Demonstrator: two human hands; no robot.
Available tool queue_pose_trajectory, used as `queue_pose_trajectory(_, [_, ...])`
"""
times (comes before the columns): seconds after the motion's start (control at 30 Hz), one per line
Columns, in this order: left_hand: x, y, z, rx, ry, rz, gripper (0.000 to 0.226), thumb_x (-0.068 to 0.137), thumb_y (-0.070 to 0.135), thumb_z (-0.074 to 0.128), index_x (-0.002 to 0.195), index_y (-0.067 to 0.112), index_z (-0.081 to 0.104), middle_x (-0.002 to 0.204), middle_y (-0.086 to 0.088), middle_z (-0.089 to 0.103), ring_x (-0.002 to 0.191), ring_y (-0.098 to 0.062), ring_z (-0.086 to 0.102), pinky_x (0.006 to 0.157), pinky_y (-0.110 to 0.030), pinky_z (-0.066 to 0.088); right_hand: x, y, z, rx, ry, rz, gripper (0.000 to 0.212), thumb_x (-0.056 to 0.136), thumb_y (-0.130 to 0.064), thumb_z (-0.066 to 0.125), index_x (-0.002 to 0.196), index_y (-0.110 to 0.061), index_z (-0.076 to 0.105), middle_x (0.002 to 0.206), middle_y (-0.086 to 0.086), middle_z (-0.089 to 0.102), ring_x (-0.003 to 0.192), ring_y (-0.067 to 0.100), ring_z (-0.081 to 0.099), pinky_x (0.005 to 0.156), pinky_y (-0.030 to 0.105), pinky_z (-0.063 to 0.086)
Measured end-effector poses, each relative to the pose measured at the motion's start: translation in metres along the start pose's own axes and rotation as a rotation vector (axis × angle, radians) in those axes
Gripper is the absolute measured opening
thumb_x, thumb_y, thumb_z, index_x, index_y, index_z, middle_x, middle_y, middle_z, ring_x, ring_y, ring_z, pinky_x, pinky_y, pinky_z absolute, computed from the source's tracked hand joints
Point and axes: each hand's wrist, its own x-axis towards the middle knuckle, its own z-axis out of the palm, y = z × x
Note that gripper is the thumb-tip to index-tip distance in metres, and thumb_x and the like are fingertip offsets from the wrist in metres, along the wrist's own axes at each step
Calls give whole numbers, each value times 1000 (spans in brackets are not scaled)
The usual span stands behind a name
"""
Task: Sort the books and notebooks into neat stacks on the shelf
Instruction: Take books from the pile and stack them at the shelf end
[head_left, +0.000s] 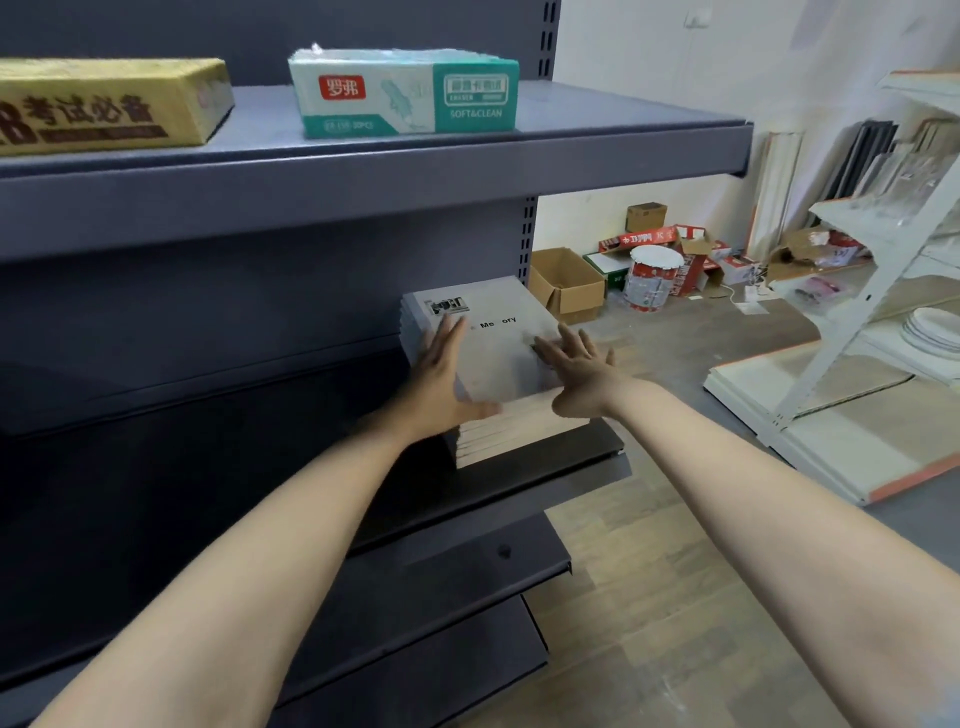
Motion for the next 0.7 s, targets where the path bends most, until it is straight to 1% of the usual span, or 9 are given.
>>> queue_pose_trajectory(0.07, [-12,-6,-17,121,-1,16,120,68,52,76,152,21,-4,158,0,-15,145,-25,-11,116,-52,5,-8,-4,-8,-40,45,-66,95,76,-6,51,150,-33,-3,157,-2,-19,143,23,-22,113,56,-9])
queue_pose_trajectory(0.17, [-30,-17,-37,226,-75,-55,113,72,52,74,151,24,-2,158,-1,-13,145,-29,-6,117,-50,9,-13,-17,-20,-134,101,-182,89,79,-9,53,150,-34,6,158,-4,-13,144,22,-18,114,54,-7])
queue_pose_trajectory(0.23, [-43,-25,-48,224,-81,-83,105,76,48,72,151,27,2,159,-1,-8,146,-26,-2,118,-46,11,-13,-33,-28,-165,137,-259,81,83,-15,54,150,-33,12,159,-4,-8,145,22,-13,115,50,-4])
queue_pose_trajectory(0.33, [-66,-35,-64,260,-70,-78,88,82,35,70,150,26,14,159,-1,3,146,-19,7,117,-35,13,-14,-67,-33,-165,194,-380,66,90,-25,52,148,-30,21,159,-3,3,146,20,-4,118,46,2])
queue_pose_trajectory(0.4, [-82,-45,-76,294,-52,-94,82,84,33,68,149,28,19,158,1,9,145,-17,12,117,-34,17,-15,-95,-31,-163,230,-466,60,92,-30,49,147,-30,24,158,-2,8,146,20,1,118,43,5])
queue_pose_trajectory(0.47, [-101,-59,-90,331,-39,-136,80,84,35,67,148,30,20,158,3,12,144,-17,16,116,-35,21,-16,-124,-26,-160,248,-532,59,94,-36,47,147,-29,24,158,-1,11,146,21,5,118,41,5])
queue_pose_trajectory(0.57, [-135,-81,-119,396,-29,-200,78,85,38,65,148,33,20,157,6,14,142,-17,20,114,-32,24,-16,-170,-16,-138,268,-604,60,95,-41,44,149,-27,21,157,0,14,145,21,7,118,39,3])
queue_pose_trajectory(0.7, [-181,-109,-167,470,32,-267,75,84,39,65,147,31,24,155,6,20,139,-19,24,112,-31,27,-12,-234,-4,-141,279,-682,59,95,-43,42,148,-27,20,156,-1,14,145,22,7,118,46,9])
